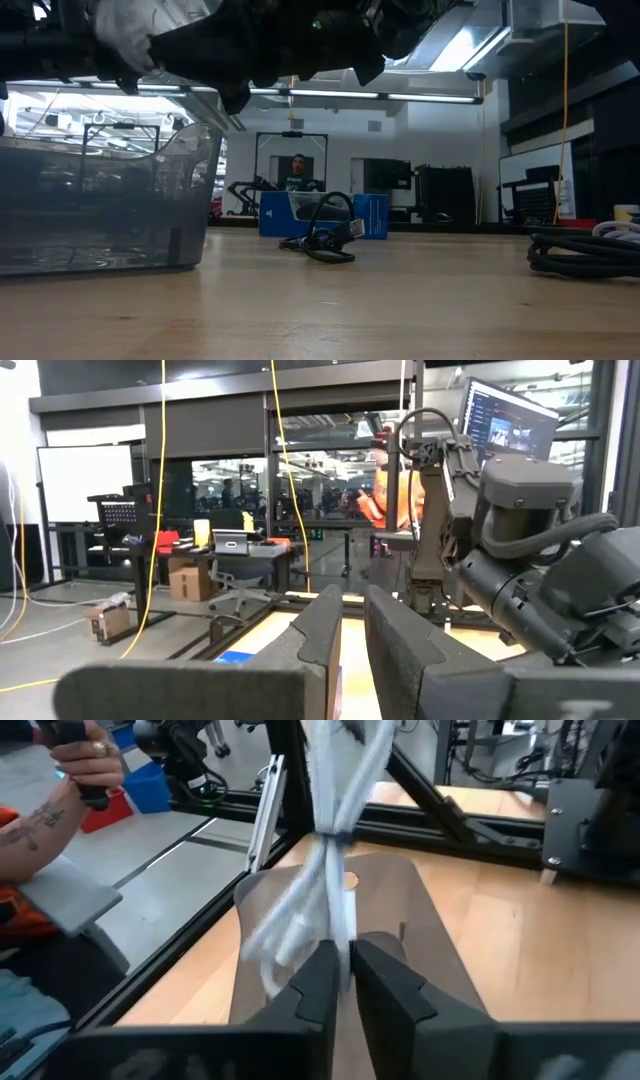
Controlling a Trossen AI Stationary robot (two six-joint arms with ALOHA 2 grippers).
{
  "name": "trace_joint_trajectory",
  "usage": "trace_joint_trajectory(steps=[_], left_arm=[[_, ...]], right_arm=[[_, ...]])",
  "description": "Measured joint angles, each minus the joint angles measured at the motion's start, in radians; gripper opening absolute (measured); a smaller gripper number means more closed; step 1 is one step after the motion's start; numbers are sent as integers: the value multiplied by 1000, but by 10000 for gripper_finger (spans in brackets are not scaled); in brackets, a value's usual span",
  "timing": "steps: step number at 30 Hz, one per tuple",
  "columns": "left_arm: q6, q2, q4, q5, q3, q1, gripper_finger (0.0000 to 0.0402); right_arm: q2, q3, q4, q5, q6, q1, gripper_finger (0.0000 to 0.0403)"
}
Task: Pick and place USB-C Cables
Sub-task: Put the white charger cable into the black bin, then put the purple charger cable into the black bin
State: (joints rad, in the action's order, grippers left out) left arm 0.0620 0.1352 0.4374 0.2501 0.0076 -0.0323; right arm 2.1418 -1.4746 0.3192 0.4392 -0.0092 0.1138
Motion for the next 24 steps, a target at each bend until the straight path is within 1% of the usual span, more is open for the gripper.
trace_joint_trajectory(steps=[6,17,20,24], left_arm=[[0,0,0,0,0,0,41],[1,0,-1,0,0,0,41],[1,0,-1,0,0,0,41],[2,0,-2,1,0,0,41]], right_arm=[[0,0,-2,-1,-23,0,77],[0,0,5,-1,-23,-4,80],[-18,1,-32,0,-22,-24,80],[-75,1,-130,-2,-4,-68,80]])
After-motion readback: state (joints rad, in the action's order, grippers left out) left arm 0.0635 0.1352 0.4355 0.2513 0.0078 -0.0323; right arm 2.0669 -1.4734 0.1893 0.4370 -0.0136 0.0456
